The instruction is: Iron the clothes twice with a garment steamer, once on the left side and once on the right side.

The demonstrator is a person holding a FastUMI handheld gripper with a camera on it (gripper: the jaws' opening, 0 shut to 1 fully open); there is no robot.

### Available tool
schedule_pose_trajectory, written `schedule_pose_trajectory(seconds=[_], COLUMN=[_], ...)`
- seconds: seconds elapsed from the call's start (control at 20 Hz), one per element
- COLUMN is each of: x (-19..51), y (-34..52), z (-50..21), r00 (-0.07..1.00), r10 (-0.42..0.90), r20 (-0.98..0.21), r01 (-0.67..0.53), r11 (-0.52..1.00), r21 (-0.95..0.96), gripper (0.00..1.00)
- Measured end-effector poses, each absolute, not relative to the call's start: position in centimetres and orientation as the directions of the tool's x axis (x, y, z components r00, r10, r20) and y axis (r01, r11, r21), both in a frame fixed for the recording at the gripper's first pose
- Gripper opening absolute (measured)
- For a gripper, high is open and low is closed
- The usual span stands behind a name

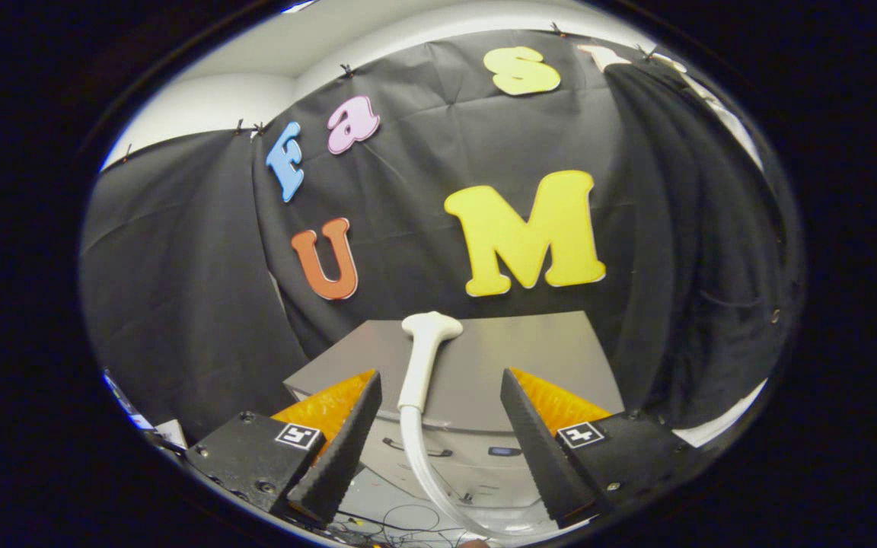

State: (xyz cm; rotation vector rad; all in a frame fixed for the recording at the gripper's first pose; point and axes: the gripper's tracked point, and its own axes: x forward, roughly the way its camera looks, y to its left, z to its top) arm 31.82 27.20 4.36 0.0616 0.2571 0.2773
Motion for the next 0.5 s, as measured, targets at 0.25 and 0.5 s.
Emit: schedule_pose_trajectory(seconds=[0.25, 0.5], x=[37.9, 42.2], y=[30.3, 31.6], z=[1.8, -1.5], r00=[0.869, 0.804], r10=[0.326, 0.332], r20=[-0.372, -0.493], r01=[-0.31, -0.312], r11=[0.945, 0.942], r21=[0.105, 0.125], gripper=[1.0, 0.99])
